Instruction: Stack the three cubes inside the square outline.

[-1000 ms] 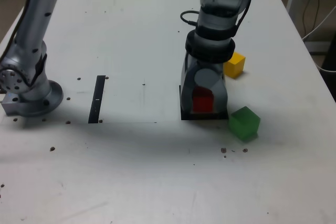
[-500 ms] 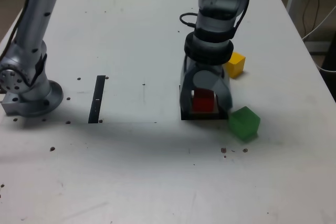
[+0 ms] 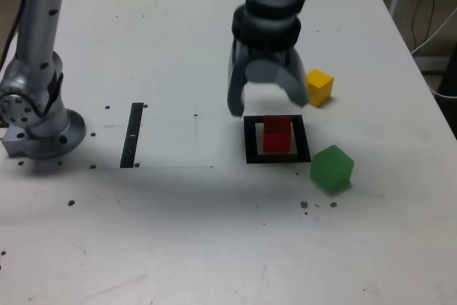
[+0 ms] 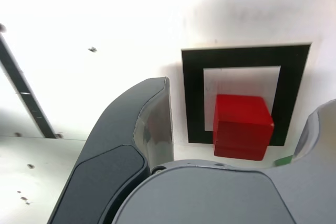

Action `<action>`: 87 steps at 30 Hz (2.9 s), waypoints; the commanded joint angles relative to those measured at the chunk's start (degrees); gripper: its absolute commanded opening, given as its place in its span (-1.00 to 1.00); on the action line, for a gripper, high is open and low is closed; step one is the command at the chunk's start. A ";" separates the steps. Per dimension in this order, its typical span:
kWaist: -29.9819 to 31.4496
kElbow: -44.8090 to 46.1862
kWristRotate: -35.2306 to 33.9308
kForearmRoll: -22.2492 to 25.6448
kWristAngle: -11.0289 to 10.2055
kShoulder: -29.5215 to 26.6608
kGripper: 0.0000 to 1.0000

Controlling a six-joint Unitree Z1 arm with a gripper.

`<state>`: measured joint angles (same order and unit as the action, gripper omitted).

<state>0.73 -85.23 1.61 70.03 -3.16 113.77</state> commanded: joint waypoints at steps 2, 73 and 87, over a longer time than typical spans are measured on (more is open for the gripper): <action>-1.00 -2.91 1.31 2.61 -1.10 -0.40 0.91; -10.56 -29.12 45.62 9.30 -4.07 16.16 0.89; -10.07 -29.20 44.52 7.71 -4.22 19.19 0.83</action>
<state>-9.59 -114.45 46.27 77.90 -7.33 132.52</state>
